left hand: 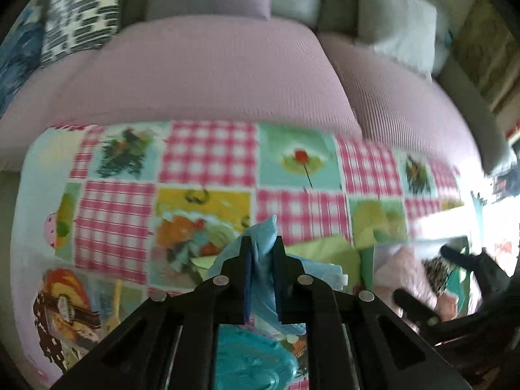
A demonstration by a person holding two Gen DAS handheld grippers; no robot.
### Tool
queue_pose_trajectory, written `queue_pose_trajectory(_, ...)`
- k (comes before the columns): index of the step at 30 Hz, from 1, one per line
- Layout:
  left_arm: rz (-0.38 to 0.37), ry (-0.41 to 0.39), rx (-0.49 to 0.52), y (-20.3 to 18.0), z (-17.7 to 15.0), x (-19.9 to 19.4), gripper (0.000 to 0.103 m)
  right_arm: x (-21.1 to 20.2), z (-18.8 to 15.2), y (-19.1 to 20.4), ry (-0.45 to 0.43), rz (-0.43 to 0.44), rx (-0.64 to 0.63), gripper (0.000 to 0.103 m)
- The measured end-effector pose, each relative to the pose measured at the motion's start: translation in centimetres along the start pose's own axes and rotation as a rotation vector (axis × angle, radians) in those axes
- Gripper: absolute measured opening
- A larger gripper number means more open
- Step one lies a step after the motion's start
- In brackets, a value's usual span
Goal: Organize soft objects
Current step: 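Grasp the blue face mask with the left tool while the right tool grasps the green cloth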
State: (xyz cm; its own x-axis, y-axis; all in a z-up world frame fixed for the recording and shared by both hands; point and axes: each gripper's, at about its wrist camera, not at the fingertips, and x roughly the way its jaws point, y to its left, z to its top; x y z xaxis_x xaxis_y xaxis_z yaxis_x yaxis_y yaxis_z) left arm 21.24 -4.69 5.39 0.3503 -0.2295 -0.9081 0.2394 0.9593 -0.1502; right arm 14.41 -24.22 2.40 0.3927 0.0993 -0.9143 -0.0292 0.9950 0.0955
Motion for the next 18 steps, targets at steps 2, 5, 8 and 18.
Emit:
queue_pose_trajectory(2, 0.011, -0.047, -0.033, 1.4, -0.1, -1.3, 0.011, 0.5, 0.3, 1.2, 0.002, 0.013, -0.022, 0.101)
queue_pose_trajectory(5, 0.041, -0.11, -0.093, 3.5, -0.4, -2.5, 0.011, 1.4, 0.6, 2.9, 0.012, 0.034, -0.055, 0.1)
queue_pose_trajectory(8, 0.096, -0.158, -0.119, 4.6, 0.0, -3.7, 0.011, 2.5, 0.8, 4.5, 0.02, 0.048, -0.084, 0.099)
queue_pose_trajectory(18, 0.118, -0.184, -0.133, 7.9, -0.3, -3.7, 0.011, 6.6, 0.9, 7.9, 0.087, 0.092, -0.176, 0.092)
